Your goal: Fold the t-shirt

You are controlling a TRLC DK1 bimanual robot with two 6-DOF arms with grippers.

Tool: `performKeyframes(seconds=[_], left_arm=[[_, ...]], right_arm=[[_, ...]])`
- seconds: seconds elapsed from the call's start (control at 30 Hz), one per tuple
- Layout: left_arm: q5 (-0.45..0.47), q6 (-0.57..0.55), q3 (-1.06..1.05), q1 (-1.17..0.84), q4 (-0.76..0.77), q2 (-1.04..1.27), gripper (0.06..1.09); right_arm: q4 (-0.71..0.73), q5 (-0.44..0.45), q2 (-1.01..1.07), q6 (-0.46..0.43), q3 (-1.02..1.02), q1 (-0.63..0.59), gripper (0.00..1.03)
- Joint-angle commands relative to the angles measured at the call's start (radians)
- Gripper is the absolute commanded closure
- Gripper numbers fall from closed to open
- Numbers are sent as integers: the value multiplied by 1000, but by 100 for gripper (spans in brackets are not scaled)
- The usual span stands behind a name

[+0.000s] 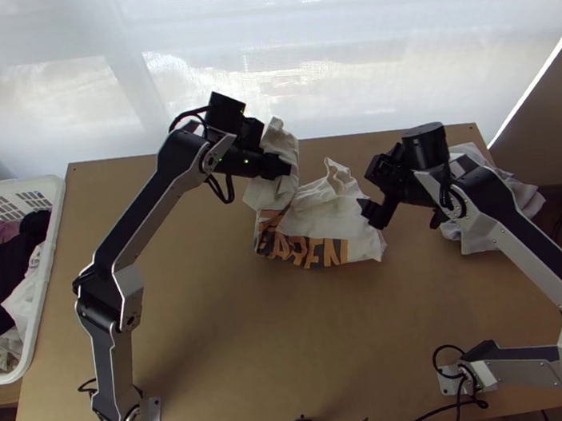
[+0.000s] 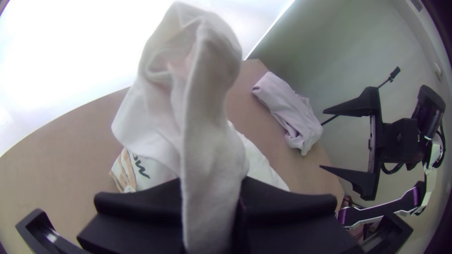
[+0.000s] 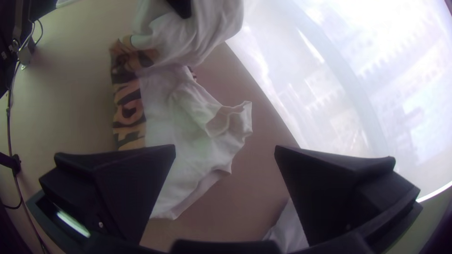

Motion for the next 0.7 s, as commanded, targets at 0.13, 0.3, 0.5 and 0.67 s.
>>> performKeyframes(seconds=[0.13, 0.3, 0.5, 0.67], left_arm=[[0, -45, 6, -101, 135, 87, 105], [0, -45, -3, -147, 135, 124, 105], [0, -54, -1, -176, 180, 172, 105], [-2, -75, -1, -187, 212, 227, 105]], right_arm=[[-24, -1, -146, 3, -75, -79, 5], [-35, 4, -157, 18, -82, -82, 5], [-45, 8, -177, 41, -102, -80, 5], [-68, 8, -210, 43, -136, -80, 5]])
